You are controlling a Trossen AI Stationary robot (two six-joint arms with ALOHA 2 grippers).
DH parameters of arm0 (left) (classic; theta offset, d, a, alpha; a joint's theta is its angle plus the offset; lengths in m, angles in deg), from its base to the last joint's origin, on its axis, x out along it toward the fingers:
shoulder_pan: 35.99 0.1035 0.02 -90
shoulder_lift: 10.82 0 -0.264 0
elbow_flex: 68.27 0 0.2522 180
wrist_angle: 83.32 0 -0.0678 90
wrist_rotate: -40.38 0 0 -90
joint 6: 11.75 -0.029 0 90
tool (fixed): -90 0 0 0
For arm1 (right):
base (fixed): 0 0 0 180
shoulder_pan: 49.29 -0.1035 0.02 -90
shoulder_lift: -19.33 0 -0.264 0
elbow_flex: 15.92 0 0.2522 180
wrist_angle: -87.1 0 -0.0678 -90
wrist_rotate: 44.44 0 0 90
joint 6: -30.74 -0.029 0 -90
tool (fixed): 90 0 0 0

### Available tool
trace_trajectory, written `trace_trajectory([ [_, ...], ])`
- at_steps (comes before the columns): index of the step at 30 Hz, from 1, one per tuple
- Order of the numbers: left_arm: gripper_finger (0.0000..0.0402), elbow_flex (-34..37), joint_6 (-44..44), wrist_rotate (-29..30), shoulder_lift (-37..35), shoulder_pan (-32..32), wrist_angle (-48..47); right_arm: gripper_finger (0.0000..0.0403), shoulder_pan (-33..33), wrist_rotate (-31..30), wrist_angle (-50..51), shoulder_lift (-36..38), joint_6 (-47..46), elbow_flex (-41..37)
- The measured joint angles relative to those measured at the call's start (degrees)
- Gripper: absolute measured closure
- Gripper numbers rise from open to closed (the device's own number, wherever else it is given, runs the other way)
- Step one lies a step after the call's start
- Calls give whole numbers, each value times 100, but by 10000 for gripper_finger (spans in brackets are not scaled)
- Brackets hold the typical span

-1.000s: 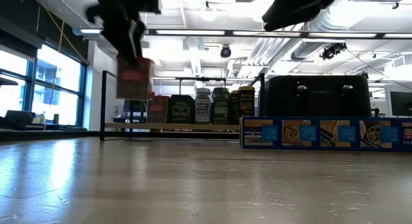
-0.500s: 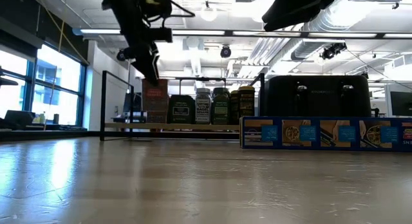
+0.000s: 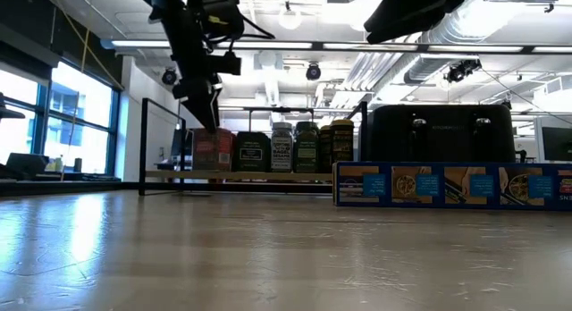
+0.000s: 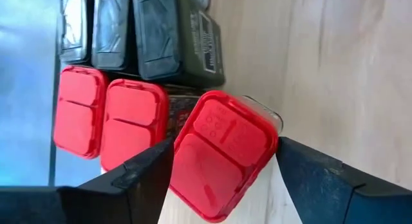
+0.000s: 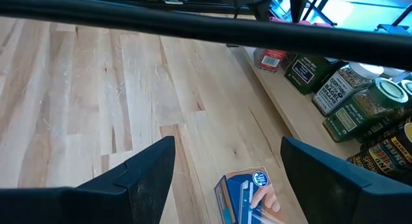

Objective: Shelf spices
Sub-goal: Put the red seasoning can on the shelf aligned with the other red seasoning can

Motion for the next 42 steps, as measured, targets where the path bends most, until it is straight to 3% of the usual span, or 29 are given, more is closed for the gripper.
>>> trace_trajectory([
  [7, 131, -1, 180, 231, -23, -64, -41, 126, 0, 0, 5, 0, 0, 0],
  [11, 152, -1, 482, 382, -51, -233, -354, 126, 2, -2, 27, 0, -2, 0],
  [15, 204, -6, 724, 341, -72, -390, -493, 126, 1, 0, 26, 0, -2, 0],
  [21, 308, -6, 922, -213, 37, -398, -498, 126, 0, 0, 24, 0, -46, 0],
  [27, 391, -6, 868, -215, 382, -306, -327, 126, 1, -1, 25, 0, -69, 0],
  [34, 392, -6, 761, 104, 700, -273, 120, 126, 0, 0, 25, 0, -92, 0],
  [42, 400, -6, 848, 151, 489, -312, 144, 126, 1, 1, 48, 0, -90, 0],
])
